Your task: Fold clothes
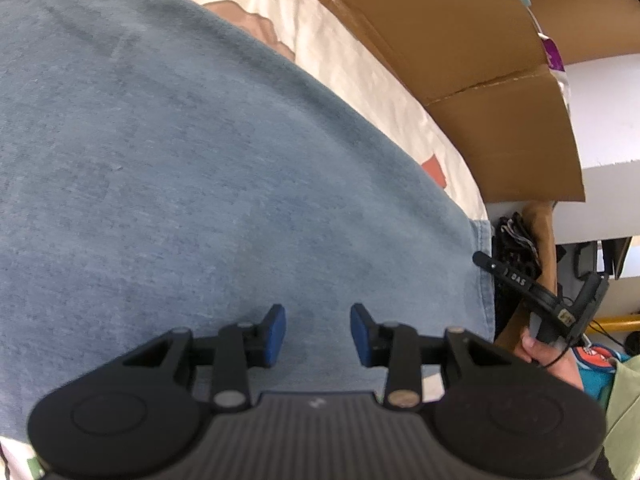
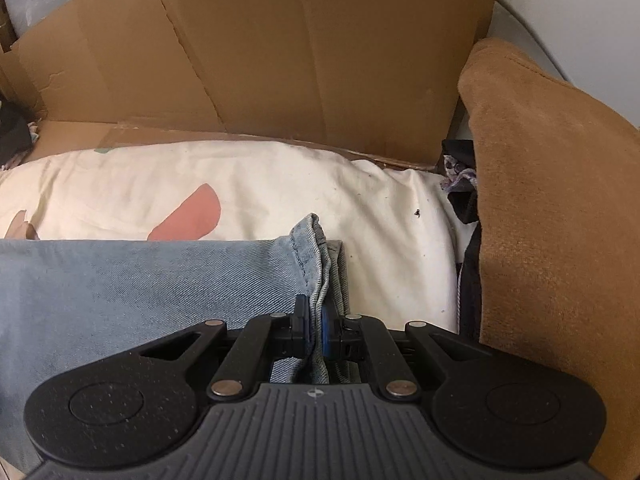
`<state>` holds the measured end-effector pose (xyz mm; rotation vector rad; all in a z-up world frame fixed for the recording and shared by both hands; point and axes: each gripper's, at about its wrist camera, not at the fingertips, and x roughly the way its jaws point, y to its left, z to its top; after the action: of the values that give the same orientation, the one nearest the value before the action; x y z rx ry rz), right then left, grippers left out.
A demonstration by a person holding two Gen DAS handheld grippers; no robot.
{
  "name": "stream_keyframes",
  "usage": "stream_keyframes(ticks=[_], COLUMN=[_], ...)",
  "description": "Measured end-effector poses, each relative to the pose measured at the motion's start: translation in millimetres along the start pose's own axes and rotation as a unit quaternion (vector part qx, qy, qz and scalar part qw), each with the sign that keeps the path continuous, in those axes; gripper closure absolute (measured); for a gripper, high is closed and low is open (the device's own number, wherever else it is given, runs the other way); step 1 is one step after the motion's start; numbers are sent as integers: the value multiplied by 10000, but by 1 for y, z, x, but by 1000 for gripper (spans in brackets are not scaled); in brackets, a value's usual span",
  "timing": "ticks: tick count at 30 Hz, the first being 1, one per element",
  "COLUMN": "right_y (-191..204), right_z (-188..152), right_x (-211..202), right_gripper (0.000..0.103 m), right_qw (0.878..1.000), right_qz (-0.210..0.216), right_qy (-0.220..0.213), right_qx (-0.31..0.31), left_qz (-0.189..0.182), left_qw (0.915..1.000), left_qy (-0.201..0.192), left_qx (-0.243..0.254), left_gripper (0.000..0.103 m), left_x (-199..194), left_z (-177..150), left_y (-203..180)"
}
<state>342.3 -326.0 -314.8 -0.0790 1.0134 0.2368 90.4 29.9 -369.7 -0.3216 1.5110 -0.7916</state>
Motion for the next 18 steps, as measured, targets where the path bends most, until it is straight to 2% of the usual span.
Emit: stream_keyframes(ticks=[9,14,16,18], right_y=[3,3,6,8], right_z=[1,-1,-3,-7], right_x=[5,-9,-20,-31], right_gripper=[98,81,68,62], right_qw=[9996,9982,9972,9963], right_qz=[-282,-390,-382,-356], right_qy=[11,-394,-603,-759], right_qx=[29,239,229,169], left_qz=[-32,110,203,258], left_qw=[10000,9994,9986,9978], left_qy=[-54,138,194,212], left_qx=[77,310,438,580], left_gripper=[65,64,62,60], left_x=[2,9,12,13], left_z=[2,-3,-5,-7], left_y=[-3,-9,-13,-18])
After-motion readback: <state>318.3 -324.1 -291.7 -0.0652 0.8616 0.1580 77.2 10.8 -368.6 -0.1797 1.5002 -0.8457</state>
